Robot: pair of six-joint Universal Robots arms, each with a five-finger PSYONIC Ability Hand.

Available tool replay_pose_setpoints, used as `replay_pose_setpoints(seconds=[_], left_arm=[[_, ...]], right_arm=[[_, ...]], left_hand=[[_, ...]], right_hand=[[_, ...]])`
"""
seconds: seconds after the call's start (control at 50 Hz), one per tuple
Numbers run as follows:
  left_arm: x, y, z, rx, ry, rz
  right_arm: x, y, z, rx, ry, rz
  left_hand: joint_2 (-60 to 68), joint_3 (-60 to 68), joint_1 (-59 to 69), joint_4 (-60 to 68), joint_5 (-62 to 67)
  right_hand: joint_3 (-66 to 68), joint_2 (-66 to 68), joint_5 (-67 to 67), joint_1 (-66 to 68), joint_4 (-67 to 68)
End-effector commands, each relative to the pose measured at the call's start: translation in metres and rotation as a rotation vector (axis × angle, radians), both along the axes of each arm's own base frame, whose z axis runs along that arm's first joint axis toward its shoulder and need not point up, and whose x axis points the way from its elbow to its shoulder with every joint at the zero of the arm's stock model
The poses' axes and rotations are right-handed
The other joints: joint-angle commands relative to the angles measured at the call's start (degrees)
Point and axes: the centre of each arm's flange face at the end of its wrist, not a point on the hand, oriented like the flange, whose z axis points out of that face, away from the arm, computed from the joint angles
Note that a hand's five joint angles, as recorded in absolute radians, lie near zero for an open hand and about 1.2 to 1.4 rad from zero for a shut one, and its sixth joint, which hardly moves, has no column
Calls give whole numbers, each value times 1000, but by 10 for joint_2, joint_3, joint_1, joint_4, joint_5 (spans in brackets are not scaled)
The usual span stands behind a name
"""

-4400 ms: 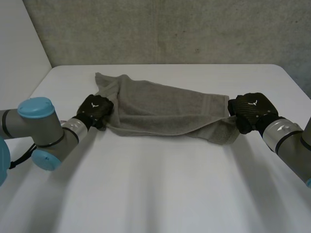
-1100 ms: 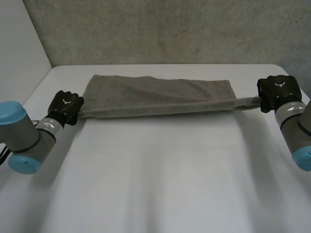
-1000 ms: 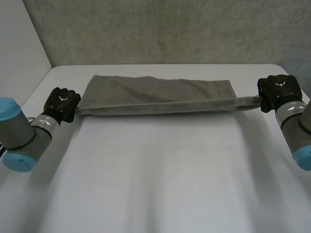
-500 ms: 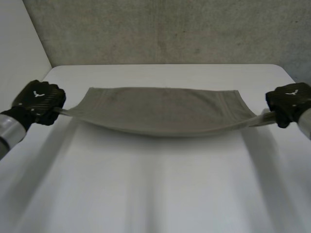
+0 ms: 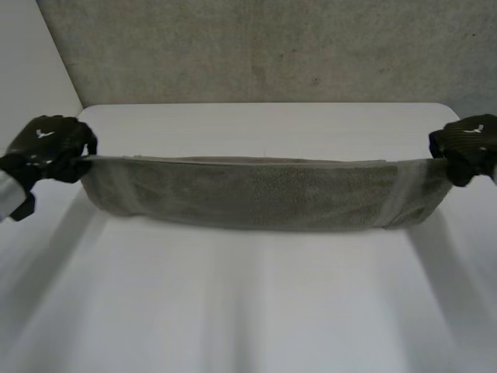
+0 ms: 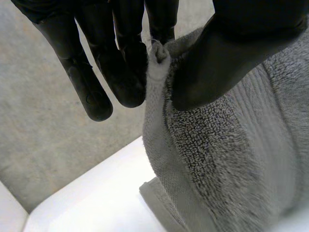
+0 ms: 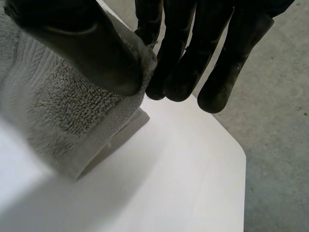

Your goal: Fold the towel.

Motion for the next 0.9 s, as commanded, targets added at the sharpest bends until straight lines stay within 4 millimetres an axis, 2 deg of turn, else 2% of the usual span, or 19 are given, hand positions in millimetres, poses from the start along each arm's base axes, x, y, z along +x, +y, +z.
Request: replay_pose_setpoints(seconds=[0.02,0.04,0.06,0.08,0.12,0.18,0.3,0.4,0.52,0.6,0.62,0.64,0.66,0.68,0.72,0.76,0.9], left_arm=[[-15,-53,-24,4,-15,61],[-15,-53,-24,4,-15,61],[-16,-65,-29,1,-15,70],[-16,-65,-29,1,-15,70],[-31,-81,-37,-12,-14,48],[-43,-92,-43,-14,6,34],[-48,-107,-55,-5,46,47],[-64,-120,-66,-33,57,32],[-67,-132,-74,-56,59,70],[-71,-137,-79,-68,61,97],[-71,-137,-79,-69,61,97],[-72,-137,-80,-69,61,101],[-73,-137,-80,-68,62,107],[-73,-137,-80,-68,62,107],[-77,-134,-78,-68,64,120],[-79,-133,-76,-68,64,130],[-80,-124,-67,-38,59,163]], right_arm=[[25,-42,-19,-29,47,-46],[27,-52,-22,-39,41,-50],[30,-60,-24,-54,37,-49],[30,-60,-24,-54,37,-49],[42,-72,-27,-87,25,-34],[54,-84,-32,-124,10,-21],[58,-107,-44,-176,11,-54],[64,-121,-52,-210,12,-71],[66,-132,-62,-234,21,-90],[67,-137,-75,-232,26,-100],[67,-138,-78,-228,29,-104],[67,-138,-78,-228,29,-104],[67,-138,-81,-223,30,-107],[67,-138,-81,-223,30,-107],[68,-138,-82,-227,27,-113],[70,-137,-80,-231,23,-112],[83,-122,-61,-242,10,-101]], left_hand=[[28,29,73,20,46],[28,29,73,20,46],[28,29,73,20,46],[28,29,73,20,46],[28,29,73,20,46],[28,29,73,20,46],[28,29,73,20,46],[28,29,73,20,46],[28,29,73,20,46],[28,29,73,20,46],[28,29,73,20,46],[-109,-107,-63,-116,-90],[-343,-341,-298,-350,-325],[-346,-344,-300,-353,-327],[-605,-603,-560,-612,-587],[-655,-653,-609,-662,-636],[-653,-652,-608,-661,-635]], right_hand=[[40,37,29,38,33],[40,37,29,38,33],[40,37,29,38,33],[40,37,29,38,33],[40,37,29,38,33],[40,37,29,38,33],[40,37,29,38,33],[40,37,29,38,33],[40,37,29,38,33],[40,37,29,38,33],[-263,-266,-273,-265,-269],[-266,-269,-276,-268,-272],[-652,-655,-663,-654,-658],[-656,-659,-666,-658,-662],[-660,-663,-671,-662,-667],[-660,-663,-671,-662,-667],[-660,-663,-671,-662,-667]])
